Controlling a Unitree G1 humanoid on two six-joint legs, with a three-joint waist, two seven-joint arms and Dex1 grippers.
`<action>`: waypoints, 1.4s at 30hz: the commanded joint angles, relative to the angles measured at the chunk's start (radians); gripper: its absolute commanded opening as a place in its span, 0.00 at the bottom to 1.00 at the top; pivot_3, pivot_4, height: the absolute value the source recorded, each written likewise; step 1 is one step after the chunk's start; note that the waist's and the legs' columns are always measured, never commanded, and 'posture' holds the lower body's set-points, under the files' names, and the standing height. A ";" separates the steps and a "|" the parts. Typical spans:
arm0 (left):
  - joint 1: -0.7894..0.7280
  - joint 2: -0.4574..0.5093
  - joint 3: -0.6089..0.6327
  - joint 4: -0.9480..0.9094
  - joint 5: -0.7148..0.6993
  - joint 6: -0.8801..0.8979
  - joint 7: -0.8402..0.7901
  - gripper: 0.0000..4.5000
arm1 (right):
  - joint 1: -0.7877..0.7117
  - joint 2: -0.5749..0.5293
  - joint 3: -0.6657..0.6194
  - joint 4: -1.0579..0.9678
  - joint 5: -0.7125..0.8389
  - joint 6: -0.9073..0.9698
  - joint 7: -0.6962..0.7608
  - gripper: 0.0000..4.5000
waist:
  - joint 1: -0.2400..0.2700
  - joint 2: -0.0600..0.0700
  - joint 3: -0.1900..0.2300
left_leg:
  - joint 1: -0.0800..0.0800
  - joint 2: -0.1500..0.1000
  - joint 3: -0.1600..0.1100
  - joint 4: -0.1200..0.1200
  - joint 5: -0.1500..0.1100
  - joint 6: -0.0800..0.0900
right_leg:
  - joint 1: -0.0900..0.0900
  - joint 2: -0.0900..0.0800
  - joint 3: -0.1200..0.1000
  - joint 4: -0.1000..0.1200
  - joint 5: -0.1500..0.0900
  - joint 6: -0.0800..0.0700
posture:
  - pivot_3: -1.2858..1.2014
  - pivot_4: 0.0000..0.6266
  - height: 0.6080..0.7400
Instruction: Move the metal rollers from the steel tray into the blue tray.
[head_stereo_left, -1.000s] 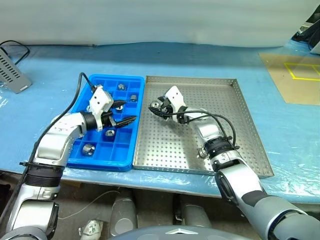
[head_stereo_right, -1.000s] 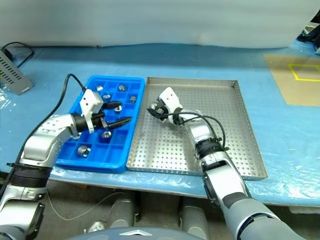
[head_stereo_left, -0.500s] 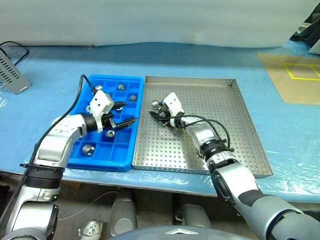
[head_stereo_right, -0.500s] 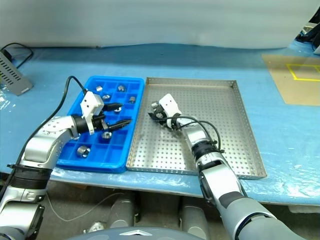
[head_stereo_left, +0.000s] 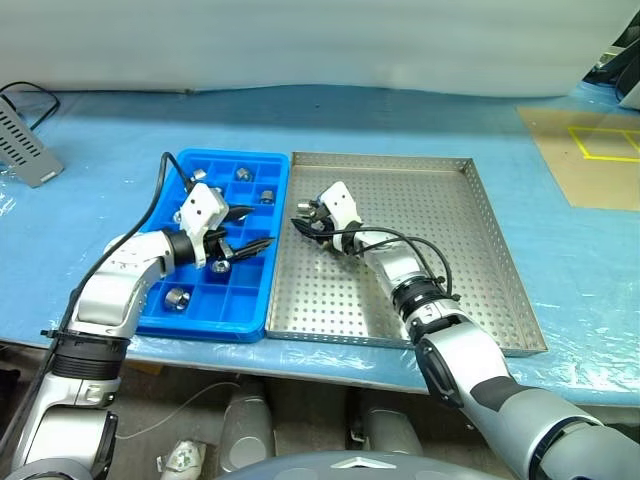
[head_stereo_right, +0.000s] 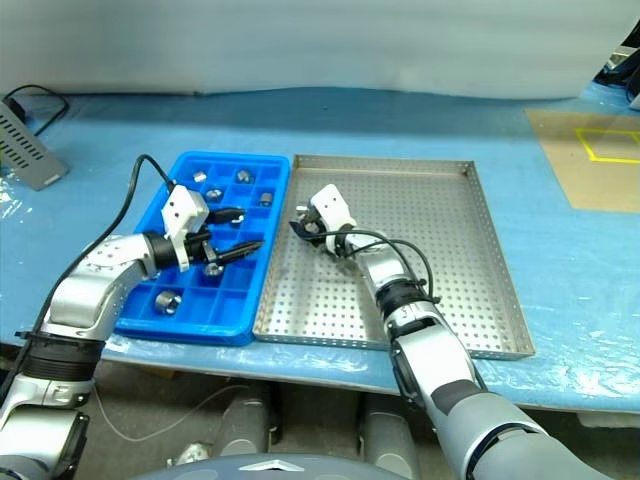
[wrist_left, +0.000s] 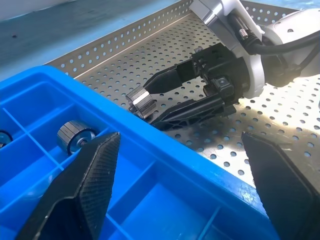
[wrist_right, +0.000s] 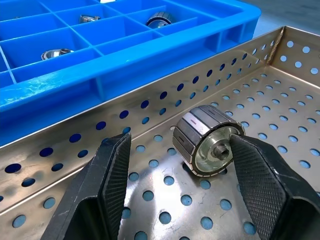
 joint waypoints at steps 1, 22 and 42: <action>-0.003 0.000 0.009 -0.029 0.001 -0.016 0.005 0.91 | -0.020 0.010 -0.009 -0.011 -0.003 -0.033 -0.027 0.73 | 0.000 0.000 0.000 | 0.000 0.000 0.000 0.000 0.000 0.000 | 0.000 0.000 0.000 0.000 0.000 0.000 | 0.53 0.24 1.00; 0.008 -0.010 0.001 -0.028 0.018 -0.016 0.009 0.91 | -0.036 0.048 -0.008 0.038 -0.026 -0.100 -0.125 0.01 | -0.001 0.000 0.000 | 0.000 0.000 0.000 0.000 0.000 0.000 | 0.000 0.000 0.000 0.000 0.000 0.000 | 0.53 0.24 1.00; -0.008 -0.011 0.008 -0.025 0.016 -0.010 0.011 0.91 | -0.023 0.001 -0.041 -0.147 0.040 -0.032 -0.046 0.01 | -0.001 0.000 0.000 | 0.000 0.000 0.000 -0.002 0.000 0.000 | 0.000 0.000 0.000 -0.001 0.000 0.000 | 0.52 0.24 1.00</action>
